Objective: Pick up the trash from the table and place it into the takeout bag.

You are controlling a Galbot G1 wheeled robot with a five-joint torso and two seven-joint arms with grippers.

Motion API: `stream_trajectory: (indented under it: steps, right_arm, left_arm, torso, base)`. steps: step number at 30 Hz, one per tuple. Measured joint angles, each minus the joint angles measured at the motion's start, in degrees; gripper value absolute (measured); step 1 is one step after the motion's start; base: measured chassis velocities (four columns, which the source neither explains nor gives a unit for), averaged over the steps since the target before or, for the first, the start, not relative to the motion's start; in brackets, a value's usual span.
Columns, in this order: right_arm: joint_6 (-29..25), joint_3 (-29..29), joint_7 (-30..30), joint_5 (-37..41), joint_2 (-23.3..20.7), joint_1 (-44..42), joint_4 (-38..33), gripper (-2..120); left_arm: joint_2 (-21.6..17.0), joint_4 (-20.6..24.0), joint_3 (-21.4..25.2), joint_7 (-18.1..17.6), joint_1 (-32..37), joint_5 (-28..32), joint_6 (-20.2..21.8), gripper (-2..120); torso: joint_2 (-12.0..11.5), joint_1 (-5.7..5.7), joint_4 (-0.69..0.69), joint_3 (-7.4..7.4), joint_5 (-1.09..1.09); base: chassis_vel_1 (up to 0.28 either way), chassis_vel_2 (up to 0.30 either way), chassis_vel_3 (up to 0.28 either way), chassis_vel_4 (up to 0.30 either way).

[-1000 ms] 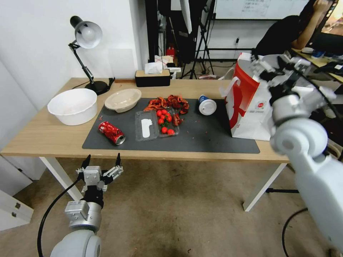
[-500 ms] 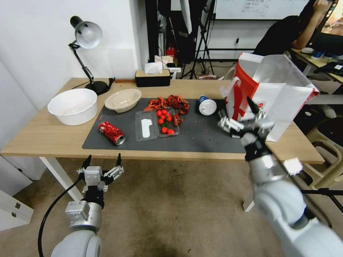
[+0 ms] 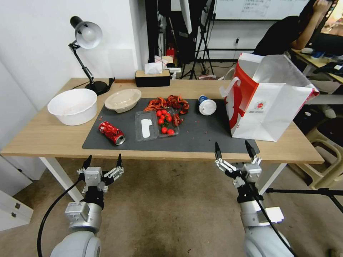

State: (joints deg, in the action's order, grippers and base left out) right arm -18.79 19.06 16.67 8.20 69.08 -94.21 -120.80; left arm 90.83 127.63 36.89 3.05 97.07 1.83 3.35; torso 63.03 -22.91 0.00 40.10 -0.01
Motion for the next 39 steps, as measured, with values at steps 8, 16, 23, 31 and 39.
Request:
stream_trajectory:
  steps: [8, 16, 23, 31, 39]
  right_arm:
    - [-1.49, -0.1, 0.24, -0.6, 2.3, -2.17, 4.09, 100]
    - [-4.05, -0.76, -1.05, -0.44, 3.94, -3.41, 7.44, 100]
    - [-5.17, -1.1, -2.35, 1.01, 4.13, -3.34, 9.06, 100]
    - [-5.28, -1.0, -2.61, 2.01, 4.05, -3.42, 9.63, 100]
    - [-5.48, -0.82, -2.95, 2.06, 3.99, -3.46, 10.25, 100]
  left_arm:
    - [-0.65, 0.62, 0.27, -0.01, 0.3, 0.15, -0.67, 100]
    - [-1.28, 1.02, 0.07, -0.01, 0.34, 0.14, -1.07, 100]
    - [-1.5, 1.42, -0.46, 0.01, 0.66, 0.05, -1.47, 100]
    - [-1.66, 1.5, -0.73, 0.06, 0.91, -0.08, -1.99, 100]
    - [-1.94, 1.86, -0.73, 0.08, 1.14, -0.16, -2.24, 100]
  torso:
    - [-0.01, 0.0, 0.0, 0.0, 0.01]
    - [-0.01, 0.0, 0.0, 0.0, 0.0]
    - [-0.01, -0.01, 0.0, 0.0, 0.0]
    - [-0.01, -0.01, 0.0, 0.0, 0.0]
    - [-0.01, -0.01, 0.0, 0.01, 0.01]
  base:
    - [0.0, 0.0, 0.0, 0.0]
    - [0.0, 0.0, 0.0, 0.0]
    - [0.0, 0.0, 0.0, 0.0]
    - [0.0, 0.0, 0.0, 0.0]
    - [0.0, 0.0, 0.0, 0.0]
